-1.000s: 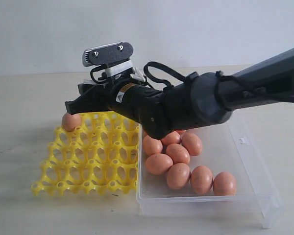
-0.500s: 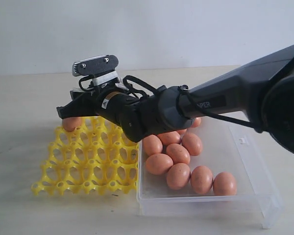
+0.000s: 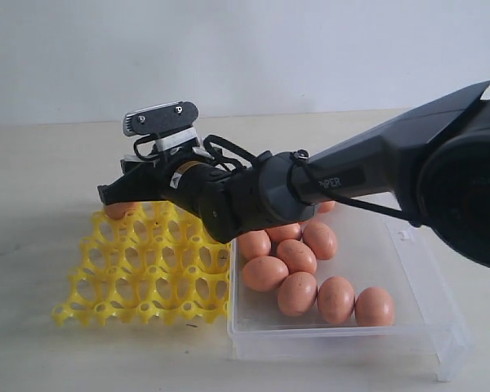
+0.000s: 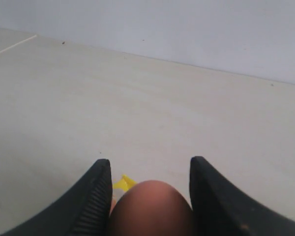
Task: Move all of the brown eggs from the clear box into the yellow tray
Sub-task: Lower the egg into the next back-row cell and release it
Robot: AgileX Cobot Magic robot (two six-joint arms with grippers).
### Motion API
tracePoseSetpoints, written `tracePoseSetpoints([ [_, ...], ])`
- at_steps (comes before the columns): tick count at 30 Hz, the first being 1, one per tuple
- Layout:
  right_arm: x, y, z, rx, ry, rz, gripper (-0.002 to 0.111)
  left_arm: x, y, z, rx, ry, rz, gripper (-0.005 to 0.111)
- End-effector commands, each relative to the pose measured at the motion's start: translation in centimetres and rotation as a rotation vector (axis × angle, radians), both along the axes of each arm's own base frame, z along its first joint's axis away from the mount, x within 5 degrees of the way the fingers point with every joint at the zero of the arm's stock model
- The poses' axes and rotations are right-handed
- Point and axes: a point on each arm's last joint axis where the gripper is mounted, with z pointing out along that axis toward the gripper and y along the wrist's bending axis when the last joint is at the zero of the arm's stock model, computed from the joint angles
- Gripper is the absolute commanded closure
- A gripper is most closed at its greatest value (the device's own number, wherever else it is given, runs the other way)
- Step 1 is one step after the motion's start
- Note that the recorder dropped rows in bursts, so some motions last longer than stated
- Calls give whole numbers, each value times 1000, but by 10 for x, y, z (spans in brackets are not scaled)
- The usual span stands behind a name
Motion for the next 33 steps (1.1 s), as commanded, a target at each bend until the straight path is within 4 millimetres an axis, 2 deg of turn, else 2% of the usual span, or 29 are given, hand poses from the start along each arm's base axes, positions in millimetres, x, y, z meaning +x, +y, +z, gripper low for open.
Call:
tracePoseSetpoints([
  [1, 2, 2, -3, 2, -15, 1, 108, 0, 0, 3, -7, -20, 1, 107],
  [26, 4, 4, -7, -10, -26, 5, 107, 0, 0, 3, -7, -20, 1, 107],
  [31, 4, 4, -7, -14, -32, 7, 92, 0, 0, 3, -7, -20, 1, 107],
  [33, 4, 4, -7, -12, -31, 7, 82, 0, 0, 3, -7, -20, 1, 107],
])
